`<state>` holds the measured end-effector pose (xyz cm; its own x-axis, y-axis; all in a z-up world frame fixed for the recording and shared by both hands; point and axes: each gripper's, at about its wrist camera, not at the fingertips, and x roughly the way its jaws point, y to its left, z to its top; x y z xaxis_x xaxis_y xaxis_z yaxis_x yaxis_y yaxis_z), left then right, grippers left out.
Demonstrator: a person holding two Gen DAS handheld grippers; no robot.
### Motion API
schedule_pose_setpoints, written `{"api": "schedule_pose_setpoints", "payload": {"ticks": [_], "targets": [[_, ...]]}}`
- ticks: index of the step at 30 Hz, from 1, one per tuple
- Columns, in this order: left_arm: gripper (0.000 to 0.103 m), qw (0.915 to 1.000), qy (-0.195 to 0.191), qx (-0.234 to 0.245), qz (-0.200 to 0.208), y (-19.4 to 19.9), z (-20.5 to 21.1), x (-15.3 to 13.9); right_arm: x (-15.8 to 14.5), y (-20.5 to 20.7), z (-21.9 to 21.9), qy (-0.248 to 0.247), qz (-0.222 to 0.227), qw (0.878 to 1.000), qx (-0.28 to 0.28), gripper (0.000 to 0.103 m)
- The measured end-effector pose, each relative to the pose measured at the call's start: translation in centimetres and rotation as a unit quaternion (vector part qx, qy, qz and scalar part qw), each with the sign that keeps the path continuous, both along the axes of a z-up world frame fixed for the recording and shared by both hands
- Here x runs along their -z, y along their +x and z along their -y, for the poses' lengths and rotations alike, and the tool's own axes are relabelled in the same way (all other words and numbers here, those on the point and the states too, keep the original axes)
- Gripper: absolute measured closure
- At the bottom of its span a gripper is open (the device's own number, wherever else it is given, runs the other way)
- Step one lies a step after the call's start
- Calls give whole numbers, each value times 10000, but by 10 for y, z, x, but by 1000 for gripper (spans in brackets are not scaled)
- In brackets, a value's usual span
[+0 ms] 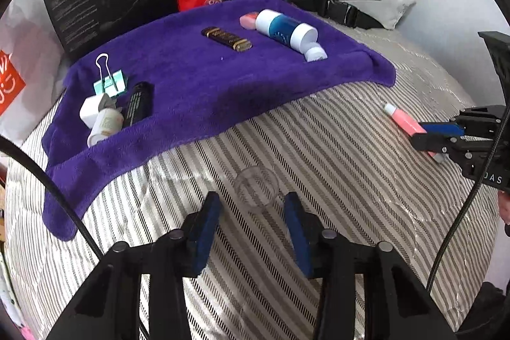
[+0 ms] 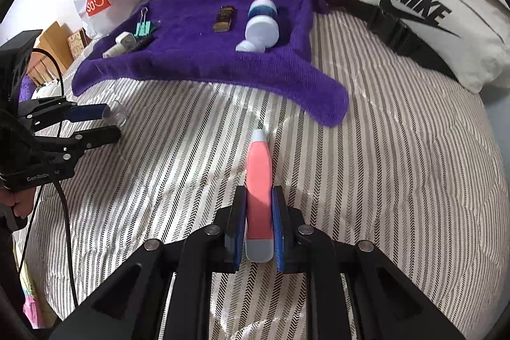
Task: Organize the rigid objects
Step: 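Close the left gripper on the clear plastic cup while the right holds the tube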
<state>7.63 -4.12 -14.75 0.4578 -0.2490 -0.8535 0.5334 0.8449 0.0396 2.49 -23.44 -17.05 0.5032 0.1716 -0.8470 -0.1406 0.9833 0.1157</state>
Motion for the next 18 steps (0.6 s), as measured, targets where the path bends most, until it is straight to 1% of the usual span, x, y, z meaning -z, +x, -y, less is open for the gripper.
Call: {"api": "schedule_pose_setpoints", "payload": {"ticks": [2, 6, 11, 18], "targets": [[78, 10000, -76, 13, 7, 0, 0, 0, 0, -1, 1, 36, 24, 10000, 13, 88], [78, 9999, -19, 105, 117, -3, 2, 1, 1, -1, 3, 146, 34, 9999, 54, 87], [76, 9999, -26, 130, 75, -1, 1, 2, 1, -2, 1, 83, 88, 9999, 36, 87], [74, 9998, 73, 145, 129, 3, 6, 5, 0, -3, 0, 72, 90, 9999, 9, 87]]}}
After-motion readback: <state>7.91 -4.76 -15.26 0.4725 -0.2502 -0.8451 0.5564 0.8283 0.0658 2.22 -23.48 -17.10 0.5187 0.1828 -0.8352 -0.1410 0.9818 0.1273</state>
